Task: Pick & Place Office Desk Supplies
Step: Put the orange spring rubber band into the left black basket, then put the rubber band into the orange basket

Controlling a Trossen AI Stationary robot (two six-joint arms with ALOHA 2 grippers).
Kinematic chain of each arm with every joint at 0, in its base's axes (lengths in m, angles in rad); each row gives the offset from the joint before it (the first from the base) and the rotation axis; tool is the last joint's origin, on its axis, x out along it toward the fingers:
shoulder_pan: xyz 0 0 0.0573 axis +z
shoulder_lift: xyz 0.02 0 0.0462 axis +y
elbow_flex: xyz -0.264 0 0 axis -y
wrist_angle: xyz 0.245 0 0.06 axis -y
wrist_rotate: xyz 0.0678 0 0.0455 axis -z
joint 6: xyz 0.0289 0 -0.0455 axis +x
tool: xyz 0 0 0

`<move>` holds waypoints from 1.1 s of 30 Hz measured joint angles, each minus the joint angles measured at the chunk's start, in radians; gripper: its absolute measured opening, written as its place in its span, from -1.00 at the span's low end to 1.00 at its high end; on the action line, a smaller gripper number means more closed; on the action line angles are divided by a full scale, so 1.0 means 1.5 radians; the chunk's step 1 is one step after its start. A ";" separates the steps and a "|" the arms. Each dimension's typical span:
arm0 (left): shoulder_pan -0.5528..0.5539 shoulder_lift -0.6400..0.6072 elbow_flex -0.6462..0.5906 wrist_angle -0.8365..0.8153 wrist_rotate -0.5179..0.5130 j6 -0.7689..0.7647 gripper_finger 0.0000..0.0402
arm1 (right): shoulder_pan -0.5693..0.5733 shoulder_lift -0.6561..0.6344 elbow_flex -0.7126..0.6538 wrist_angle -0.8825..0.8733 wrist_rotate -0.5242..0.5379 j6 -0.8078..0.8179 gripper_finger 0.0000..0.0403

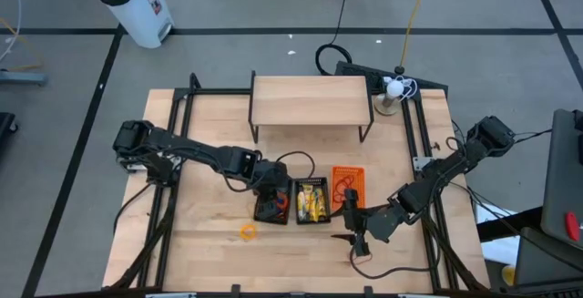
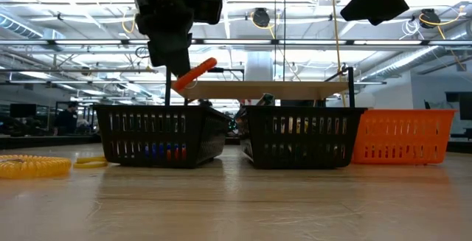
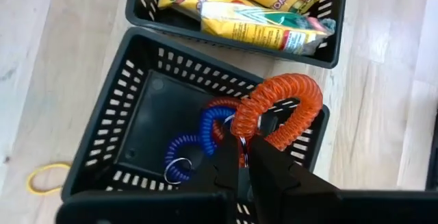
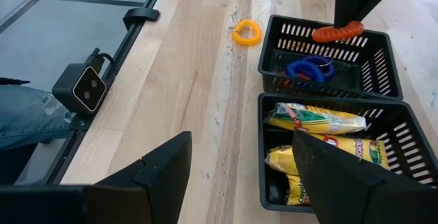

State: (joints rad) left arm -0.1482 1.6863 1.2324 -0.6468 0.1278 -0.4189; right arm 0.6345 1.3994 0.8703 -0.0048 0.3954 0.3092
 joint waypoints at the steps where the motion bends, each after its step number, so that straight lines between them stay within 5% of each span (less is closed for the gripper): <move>1: 0.000 0.000 0.000 0.000 0.000 -0.005 -0.91 | 0.000 0.000 0.000 0.000 0.000 -0.001 0.20; 8: 0.000 0.000 0.000 0.002 -0.012 -0.024 -0.81 | 0.000 0.000 0.000 0.000 0.000 -0.005 0.20; 23: 0.000 0.000 0.001 0.005 -0.086 -0.096 -0.20 | 0.000 0.000 0.000 -0.003 -0.002 0.025 0.20; 33: -0.046 0.000 0.001 -0.003 -0.024 -0.023 -0.18 | 0.053 -0.111 -0.001 -0.246 0.076 0.191 0.20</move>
State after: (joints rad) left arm -0.2175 1.6863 1.2335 -0.6517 0.0918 -0.4538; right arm 0.7143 1.2331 0.8684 -0.3741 0.5090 0.5955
